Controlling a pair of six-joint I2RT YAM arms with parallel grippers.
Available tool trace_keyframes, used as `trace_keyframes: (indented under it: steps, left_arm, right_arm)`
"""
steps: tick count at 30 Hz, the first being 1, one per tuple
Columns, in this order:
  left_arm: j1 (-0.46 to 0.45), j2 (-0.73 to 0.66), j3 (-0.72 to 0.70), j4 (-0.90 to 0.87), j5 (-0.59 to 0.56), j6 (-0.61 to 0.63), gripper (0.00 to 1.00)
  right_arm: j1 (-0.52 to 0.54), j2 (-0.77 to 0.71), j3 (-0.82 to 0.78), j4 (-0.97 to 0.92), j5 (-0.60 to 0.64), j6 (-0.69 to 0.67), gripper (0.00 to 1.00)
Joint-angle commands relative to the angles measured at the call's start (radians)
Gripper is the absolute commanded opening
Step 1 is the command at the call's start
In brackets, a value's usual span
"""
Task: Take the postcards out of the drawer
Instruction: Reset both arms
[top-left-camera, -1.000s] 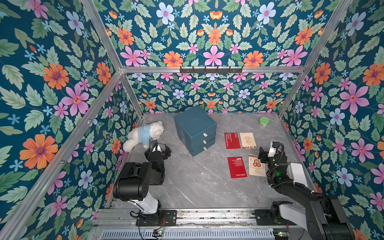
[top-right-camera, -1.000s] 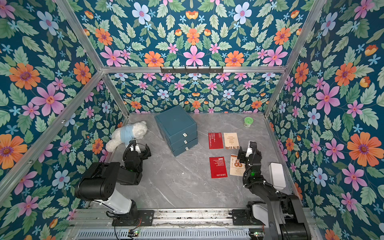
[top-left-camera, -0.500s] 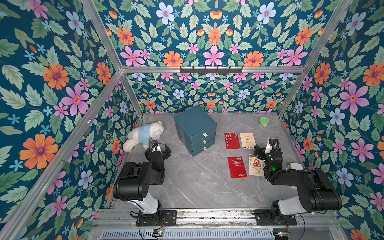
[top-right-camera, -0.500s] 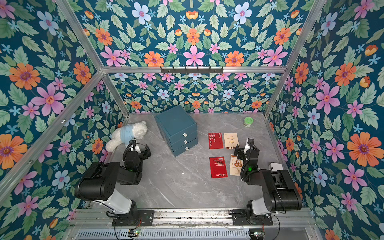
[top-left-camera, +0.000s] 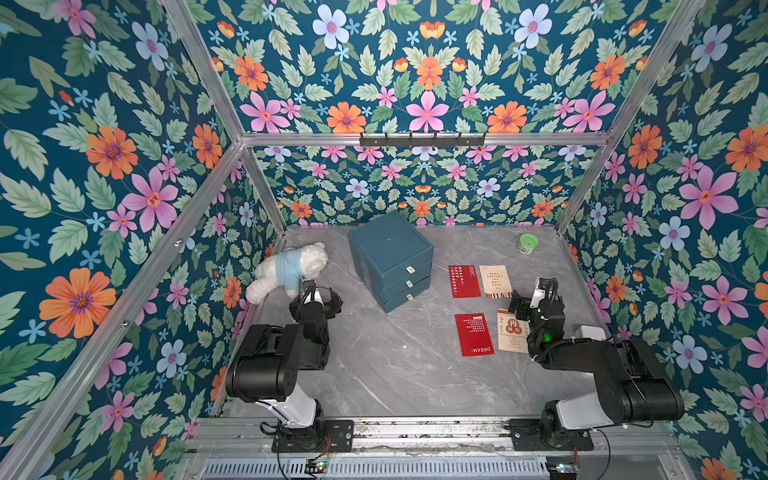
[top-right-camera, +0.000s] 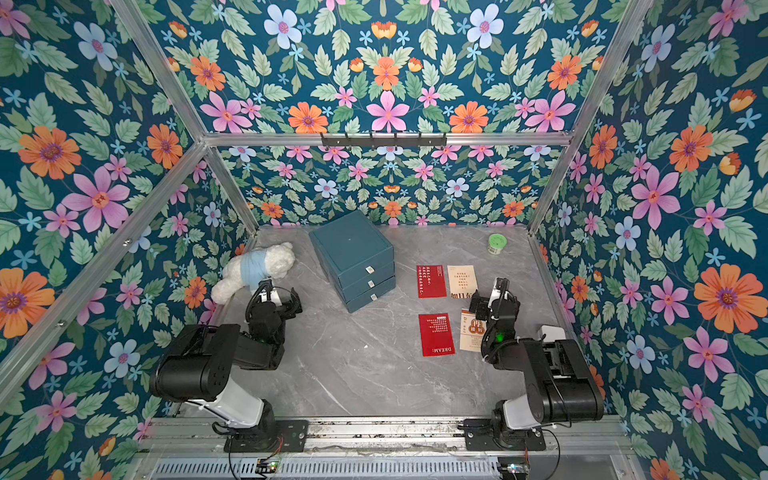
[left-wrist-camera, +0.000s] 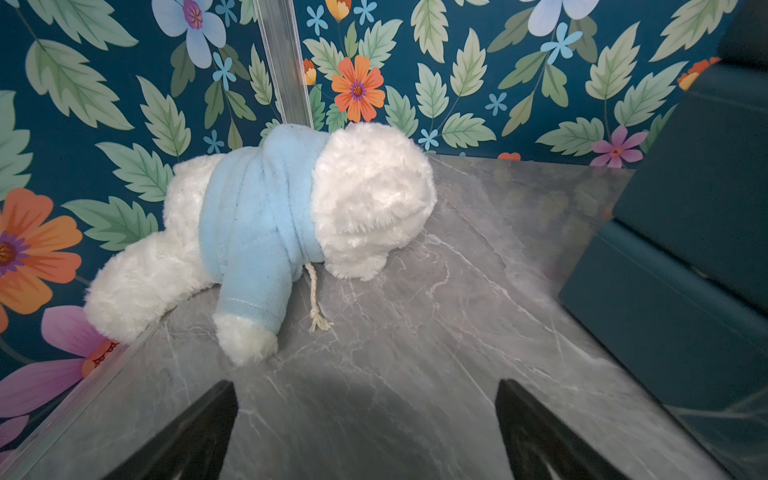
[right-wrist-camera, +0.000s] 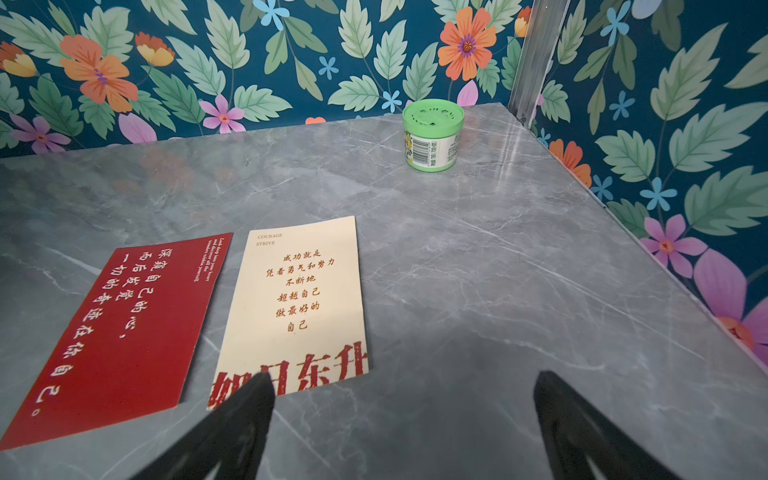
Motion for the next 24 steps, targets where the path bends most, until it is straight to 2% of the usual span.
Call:
trace_keyframes:
  steps: [1, 4, 17, 18, 19, 20, 24]
  left_arm:
    - [0.001, 0.0, 0.002, 0.053, 0.003, 0.005, 1.0]
    - [0.001, 0.001, 0.003, 0.052, 0.003, 0.005, 1.0]
    - [0.0, 0.001, 0.003, 0.053, 0.003, 0.006, 1.0]
    - [0.001, 0.001, 0.003, 0.052, 0.003, 0.005, 0.85]
    - [0.001, 0.001, 0.004, 0.053, 0.003, 0.005, 0.3]
    - [0.001, 0.0, 0.003, 0.053, 0.003, 0.006, 0.0]
    - [0.0, 0.0, 0.004, 0.053, 0.003, 0.005, 0.0]
  right_arm:
    - [0.0, 0.001, 0.008, 0.014, 0.005, 0.0, 0.99]
    - [-0.016, -0.006, 0.016, -0.012, -0.03, 0.01, 0.99]
    - [-0.017, -0.004, 0.012, -0.002, -0.03, 0.01, 0.99]
    - [-0.016, -0.004, 0.012, -0.003, -0.03, 0.009, 0.99]
    - [-0.016, -0.004, 0.012, -0.002, -0.03, 0.01, 0.99]
    - [-0.017, -0.004, 0.012, -0.003, -0.03, 0.009, 0.99]
    - [-0.017, -0.004, 0.012, -0.002, -0.03, 0.009, 0.99]
